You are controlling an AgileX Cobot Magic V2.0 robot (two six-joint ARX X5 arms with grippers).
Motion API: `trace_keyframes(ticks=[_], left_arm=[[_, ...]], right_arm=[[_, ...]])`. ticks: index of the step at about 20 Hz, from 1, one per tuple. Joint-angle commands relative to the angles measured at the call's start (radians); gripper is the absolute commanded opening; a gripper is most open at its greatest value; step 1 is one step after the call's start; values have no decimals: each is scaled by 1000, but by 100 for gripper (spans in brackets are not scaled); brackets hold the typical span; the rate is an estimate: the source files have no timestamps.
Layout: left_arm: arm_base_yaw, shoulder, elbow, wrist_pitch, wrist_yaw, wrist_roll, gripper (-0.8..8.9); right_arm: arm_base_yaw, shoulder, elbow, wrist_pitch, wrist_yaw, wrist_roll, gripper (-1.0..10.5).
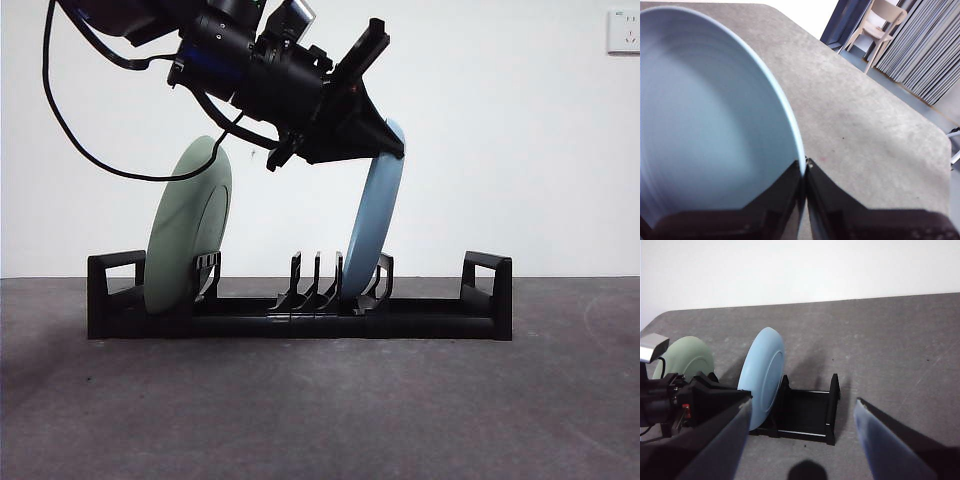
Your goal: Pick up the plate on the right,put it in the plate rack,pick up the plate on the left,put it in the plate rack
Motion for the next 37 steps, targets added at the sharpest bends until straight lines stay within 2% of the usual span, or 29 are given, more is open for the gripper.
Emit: trace_keyframes(ticks=[1,7,19,23,28,31,35,37], left_arm=[[-6,12,-2,3,-11,40,-8],[-19,14,-2,-35,-55,89,-4],[-29,27,-2,-77,-80,93,12],[-29,27,-2,-83,-85,92,155],[-29,27,-2,-83,-84,92,281],[-29,14,0,-91,-69,92,319],[-37,-41,2,-120,-69,92,319],[-42,-87,3,-139,-67,92,318]], right_arm=[[1,6,-1,6,3,-7,342],[1,9,-1,7,3,-7,342],[1,9,-1,6,3,-7,342],[1,9,-1,6,3,-7,342],[1,9,-1,6,3,-7,342],[1,9,-1,5,3,-7,342],[1,9,-1,-8,3,-8,341],[1,9,-1,-21,3,-8,303]])
